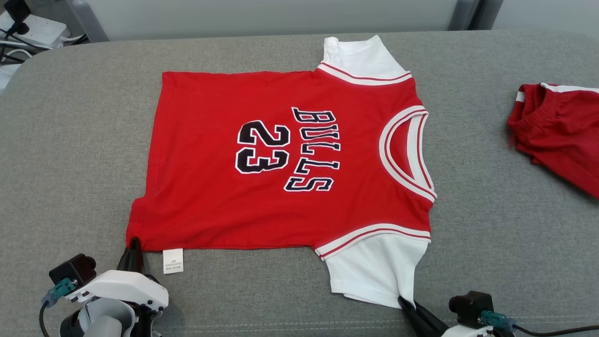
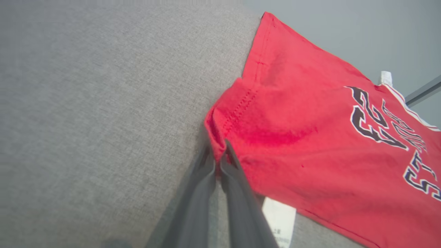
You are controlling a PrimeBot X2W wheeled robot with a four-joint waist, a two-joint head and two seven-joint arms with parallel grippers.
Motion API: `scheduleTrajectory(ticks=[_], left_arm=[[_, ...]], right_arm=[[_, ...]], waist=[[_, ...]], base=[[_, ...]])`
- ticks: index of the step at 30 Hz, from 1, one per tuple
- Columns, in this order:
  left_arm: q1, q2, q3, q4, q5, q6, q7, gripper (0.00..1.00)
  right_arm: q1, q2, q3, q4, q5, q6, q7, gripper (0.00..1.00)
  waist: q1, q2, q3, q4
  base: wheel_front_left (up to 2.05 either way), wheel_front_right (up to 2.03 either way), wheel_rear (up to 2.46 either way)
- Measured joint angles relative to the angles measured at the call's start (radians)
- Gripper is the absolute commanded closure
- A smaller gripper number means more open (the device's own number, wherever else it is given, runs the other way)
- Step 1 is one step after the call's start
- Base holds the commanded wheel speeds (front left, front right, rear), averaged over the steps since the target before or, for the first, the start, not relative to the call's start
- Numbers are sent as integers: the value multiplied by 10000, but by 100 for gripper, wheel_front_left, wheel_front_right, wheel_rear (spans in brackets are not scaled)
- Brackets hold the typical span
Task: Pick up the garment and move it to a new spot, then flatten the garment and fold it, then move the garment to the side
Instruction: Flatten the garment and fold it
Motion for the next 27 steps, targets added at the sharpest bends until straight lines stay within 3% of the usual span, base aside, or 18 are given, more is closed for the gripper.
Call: scheduleTrajectory(ticks=[2, 3, 11, 19, 27], left_arm=[[0, 38, 27, -81, -12, 0, 0, 95], [0, 36, 36, -115, -48, 0, 0, 100], [4, 113, -31, 12, -102, -2, 4, 100], [2, 704, -583, 777, -234, -75, 639, 100], [-170, 1135, -1220, 1227, 17, -77, 1055, 100]], right_arm=[[0, -2, -4, 0, 0, 0, 2, 100], [0, -4, -8, -4, 0, 0, 2, 100], [-50, -351, 268, -368, 481, 0, 242, 100], [-384, -2424, 1400, -2483, 2178, -40, 2406, 100], [-380, -3787, 1985, -4575, 3754, -50, 4052, 100]], waist=[[0, 0, -15, 28], [0, 0, -19, 49], [0, 0, -73, 145], [0, 0, -295, 204], [-1, 0, -498, 264]], base=[[0, 0, 0], [0, 0, 0], [0, 0, 0], [0, 0, 0], [0, 0, 0]])
